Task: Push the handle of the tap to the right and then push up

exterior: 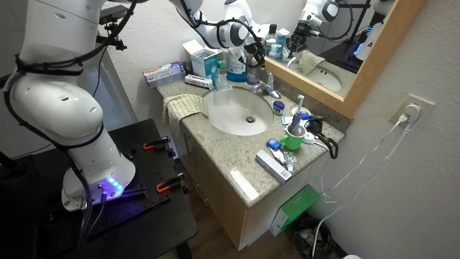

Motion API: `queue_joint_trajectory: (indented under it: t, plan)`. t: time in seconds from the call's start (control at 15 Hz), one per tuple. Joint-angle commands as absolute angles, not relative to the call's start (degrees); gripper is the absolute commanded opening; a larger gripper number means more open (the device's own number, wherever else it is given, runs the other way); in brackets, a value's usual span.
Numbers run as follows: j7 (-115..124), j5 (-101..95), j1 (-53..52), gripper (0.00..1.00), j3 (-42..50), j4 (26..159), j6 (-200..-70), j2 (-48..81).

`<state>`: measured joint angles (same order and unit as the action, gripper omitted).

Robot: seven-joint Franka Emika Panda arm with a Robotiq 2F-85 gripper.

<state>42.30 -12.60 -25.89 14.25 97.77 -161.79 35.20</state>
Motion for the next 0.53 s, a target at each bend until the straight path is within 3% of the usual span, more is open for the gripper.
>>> queue_joint_trajectory:
  t: [0.0, 0.47]
  plan:
    - [45.06, -12.57, -26.47, 0.00, 15.23, 98.49, -161.14, 34.56]
    - [47.28, -12.26, -25.74, 0.01, 15.21, 100.21, -161.55, 33.50]
